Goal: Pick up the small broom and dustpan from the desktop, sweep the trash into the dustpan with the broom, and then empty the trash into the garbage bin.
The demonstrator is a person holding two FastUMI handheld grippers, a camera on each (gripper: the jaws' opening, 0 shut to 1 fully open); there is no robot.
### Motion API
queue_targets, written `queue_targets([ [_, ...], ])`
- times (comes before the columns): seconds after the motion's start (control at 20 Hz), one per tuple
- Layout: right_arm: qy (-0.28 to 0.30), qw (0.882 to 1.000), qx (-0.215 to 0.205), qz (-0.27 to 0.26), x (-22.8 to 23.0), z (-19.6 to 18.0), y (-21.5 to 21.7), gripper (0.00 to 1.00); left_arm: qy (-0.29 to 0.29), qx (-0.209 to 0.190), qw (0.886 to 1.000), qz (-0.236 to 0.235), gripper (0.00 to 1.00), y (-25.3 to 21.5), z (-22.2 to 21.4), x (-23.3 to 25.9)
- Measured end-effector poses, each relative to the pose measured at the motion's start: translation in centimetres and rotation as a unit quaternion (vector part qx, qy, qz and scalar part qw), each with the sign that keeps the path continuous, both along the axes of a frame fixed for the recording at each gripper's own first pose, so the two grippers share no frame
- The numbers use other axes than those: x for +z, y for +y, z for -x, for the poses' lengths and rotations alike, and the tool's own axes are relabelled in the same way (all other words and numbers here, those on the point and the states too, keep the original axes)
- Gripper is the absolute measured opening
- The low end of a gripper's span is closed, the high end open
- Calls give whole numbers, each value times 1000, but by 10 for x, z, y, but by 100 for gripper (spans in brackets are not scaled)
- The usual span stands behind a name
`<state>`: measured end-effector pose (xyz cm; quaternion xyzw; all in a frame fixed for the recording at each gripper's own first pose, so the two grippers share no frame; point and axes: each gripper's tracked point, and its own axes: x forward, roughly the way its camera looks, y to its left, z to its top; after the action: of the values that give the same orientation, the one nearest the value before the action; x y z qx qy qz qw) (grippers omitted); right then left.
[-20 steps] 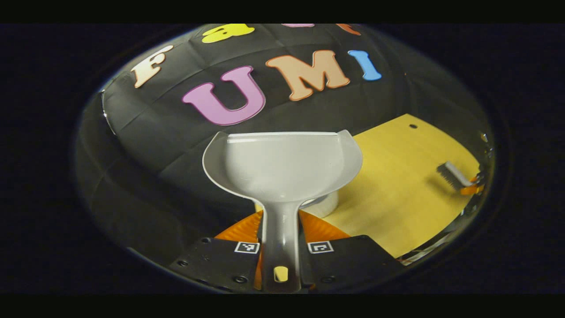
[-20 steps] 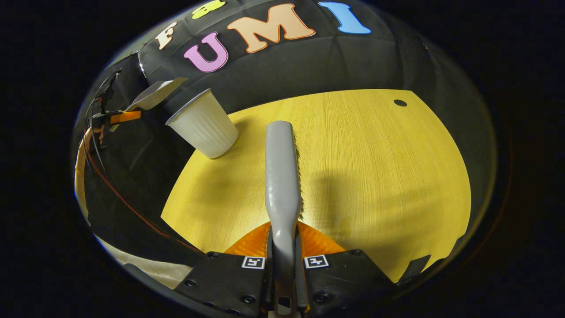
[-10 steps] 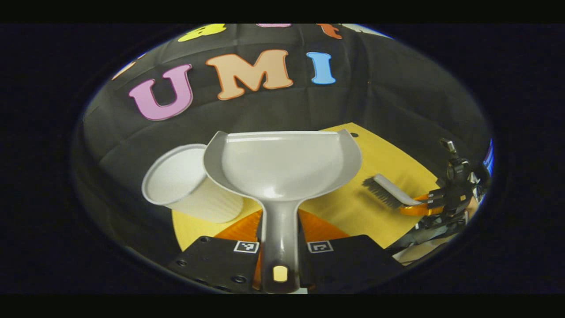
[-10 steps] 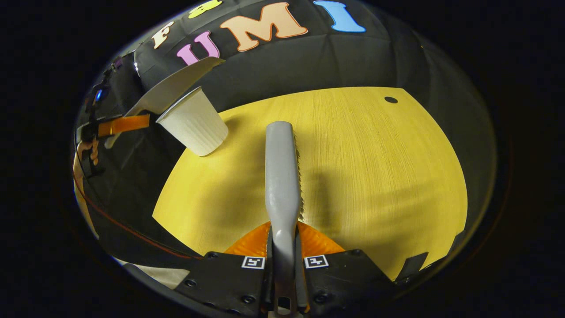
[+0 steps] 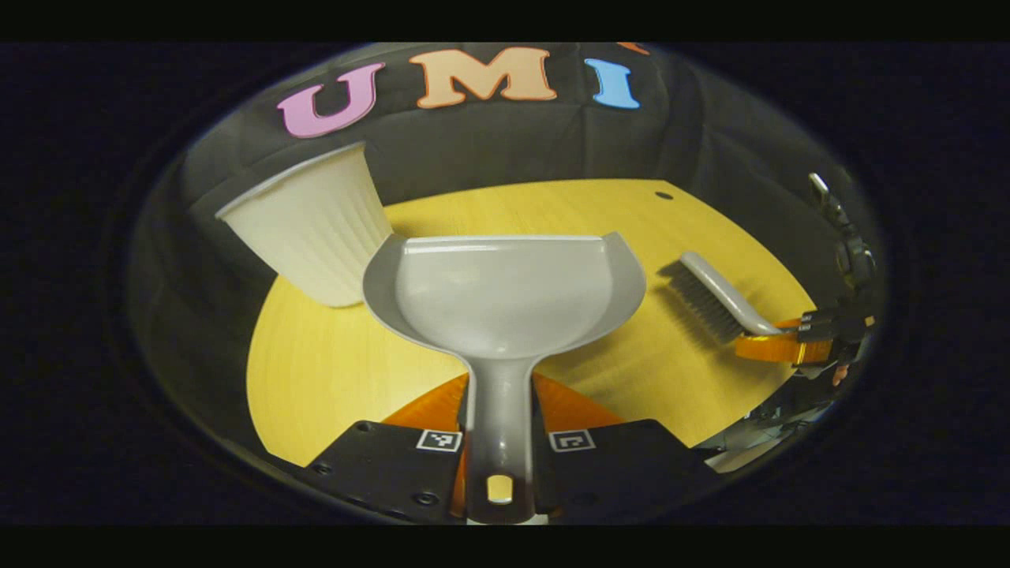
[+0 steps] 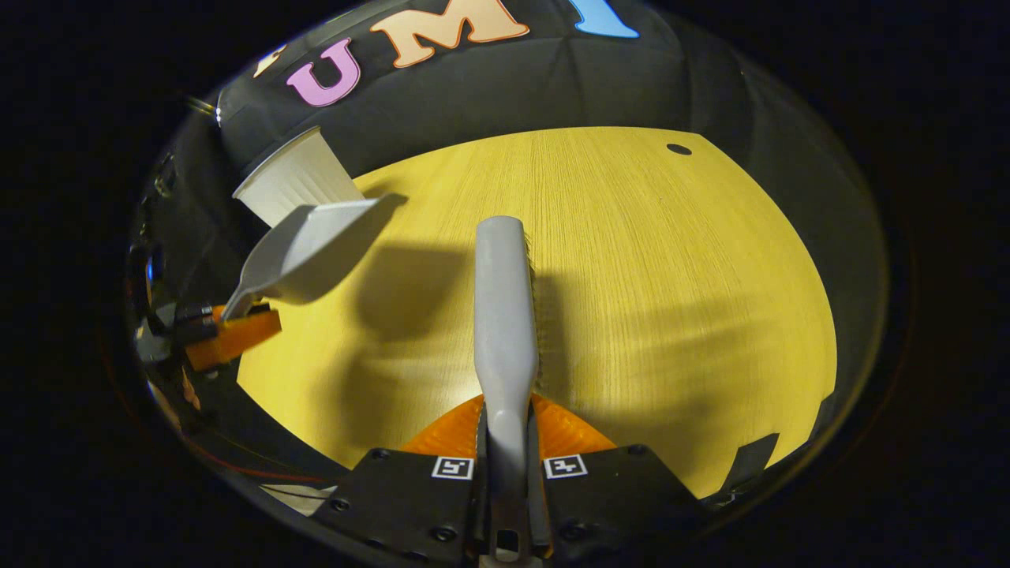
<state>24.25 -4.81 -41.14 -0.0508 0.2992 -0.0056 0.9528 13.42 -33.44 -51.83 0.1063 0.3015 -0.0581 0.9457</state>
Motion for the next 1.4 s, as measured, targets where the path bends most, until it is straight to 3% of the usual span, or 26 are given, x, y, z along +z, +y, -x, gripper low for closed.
queue_targets([
  [0.2,2,1000,-17,4,-8,-2,-6,17,22,33,998,50,27,-6,13,-24],
  [0.4,13,1000,-24,14,-19,-8,-6,17,11,63,997,33,27,-2,10,-23],
  [0.95,19,999,-29,7,-25,-27,2,18,34,85,994,62,30,-10,19,-34],
  [1.15,23,999,-22,2,-22,-20,0,25,27,86,993,70,34,-14,20,-33],
  [1.3,23,1000,-14,-11,-19,-10,3,82,23,91,993,74,78,-12,26,-32],
  [1.35,21,1000,-14,-14,-19,-10,2,93,21,94,993,74,80,-12,28,-32],
  [1.4,20,1000,-12,-18,-15,-6,2,93,20,96,993,69,80,-10,30,-30],
])
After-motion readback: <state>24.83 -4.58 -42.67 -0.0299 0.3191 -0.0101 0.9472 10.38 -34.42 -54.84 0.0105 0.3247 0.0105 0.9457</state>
